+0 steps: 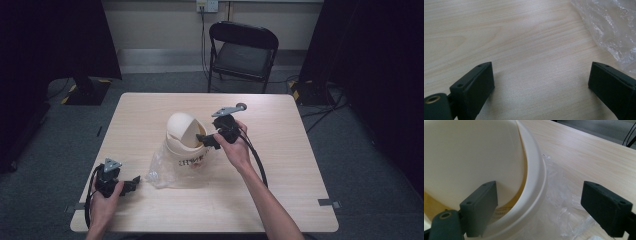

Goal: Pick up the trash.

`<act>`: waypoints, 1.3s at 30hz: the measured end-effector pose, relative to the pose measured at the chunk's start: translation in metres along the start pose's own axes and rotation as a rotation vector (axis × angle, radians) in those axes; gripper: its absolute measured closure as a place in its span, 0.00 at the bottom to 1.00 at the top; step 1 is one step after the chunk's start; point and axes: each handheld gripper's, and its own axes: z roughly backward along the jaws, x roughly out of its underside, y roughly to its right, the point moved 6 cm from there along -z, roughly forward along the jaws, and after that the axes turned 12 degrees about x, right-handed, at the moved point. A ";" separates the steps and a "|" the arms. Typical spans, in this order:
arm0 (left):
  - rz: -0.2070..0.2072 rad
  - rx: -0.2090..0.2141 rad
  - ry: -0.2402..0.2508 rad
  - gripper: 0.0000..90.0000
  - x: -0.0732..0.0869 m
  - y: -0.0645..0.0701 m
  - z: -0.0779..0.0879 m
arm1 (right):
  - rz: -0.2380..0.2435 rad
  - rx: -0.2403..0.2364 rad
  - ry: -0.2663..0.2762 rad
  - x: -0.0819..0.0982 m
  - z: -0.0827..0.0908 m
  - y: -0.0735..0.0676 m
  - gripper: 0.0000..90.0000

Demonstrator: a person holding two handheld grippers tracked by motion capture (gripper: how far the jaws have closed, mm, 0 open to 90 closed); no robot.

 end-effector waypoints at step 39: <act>-0.006 0.006 0.000 0.07 0.001 0.000 0.001 | -0.027 -0.039 0.000 -0.013 0.003 0.003 0.16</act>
